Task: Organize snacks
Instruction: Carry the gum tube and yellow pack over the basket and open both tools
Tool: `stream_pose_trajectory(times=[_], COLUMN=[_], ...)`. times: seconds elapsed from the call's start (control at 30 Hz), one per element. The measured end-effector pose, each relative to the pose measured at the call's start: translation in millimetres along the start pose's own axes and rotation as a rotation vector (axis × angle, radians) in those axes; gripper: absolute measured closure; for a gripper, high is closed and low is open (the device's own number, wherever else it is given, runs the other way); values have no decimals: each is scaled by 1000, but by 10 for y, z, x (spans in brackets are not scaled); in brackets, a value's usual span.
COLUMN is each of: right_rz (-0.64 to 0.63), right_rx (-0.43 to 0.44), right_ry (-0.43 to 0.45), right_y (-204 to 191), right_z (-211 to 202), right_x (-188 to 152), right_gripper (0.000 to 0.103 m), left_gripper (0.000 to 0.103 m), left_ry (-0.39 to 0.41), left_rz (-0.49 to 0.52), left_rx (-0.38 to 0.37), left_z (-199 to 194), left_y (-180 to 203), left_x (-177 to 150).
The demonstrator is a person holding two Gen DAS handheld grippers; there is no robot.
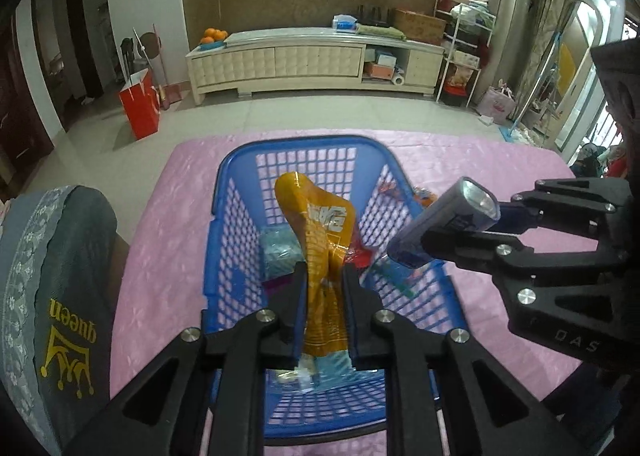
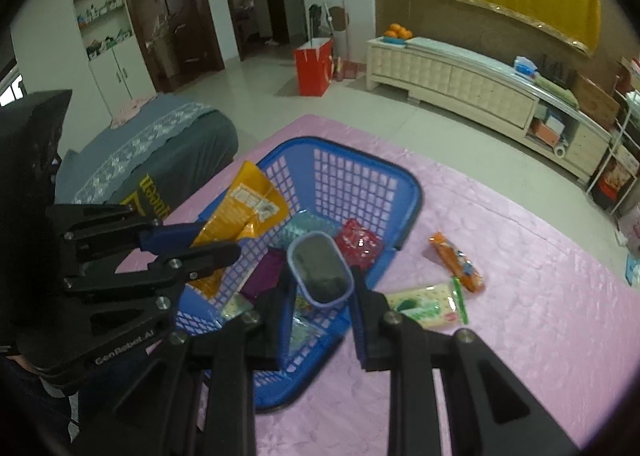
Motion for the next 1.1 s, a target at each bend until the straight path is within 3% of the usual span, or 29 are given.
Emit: stream_pose_trajectory(times=[0.43, 0.57, 0.7, 0.97, 1.03, 1.1], right_rz=[-44, -58, -89, -96, -99, -109], right_rx=[-8, -23, -9, -30, -21, -22], right_ry=[-111, -130, -120, -140, -131, -100], right_y=[-38, -18, -37, 15, 27, 10], right_z=[505, 601, 637, 752, 726, 658], right_x=[141, 161, 189, 199, 209, 215], right_gripper=[74, 74, 74, 72, 58, 29], left_gripper=[82, 67, 67, 44, 43, 40], left_ry=[-27, -22, -26, -18, -16, -17], left_rz=[-19, -27, -36, -6, -11, -10], left_rx=[-8, -6, -2, 13, 12, 12], left_z=[257, 289, 311, 284, 277, 271], left_y=[-228, -305, -327, -289, -291, -287], left_x=[23, 27, 13, -11, -17, -16])
Point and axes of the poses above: each gripper's, at about its wrist camera, not at the fingertips, and z roughly the way its jaws point, y to its right, x to its top, the point moved 3 cm from there along z, roughly the way its jaws point, and after that the axes turned 2 degrees about x, right-handed, at the moved point
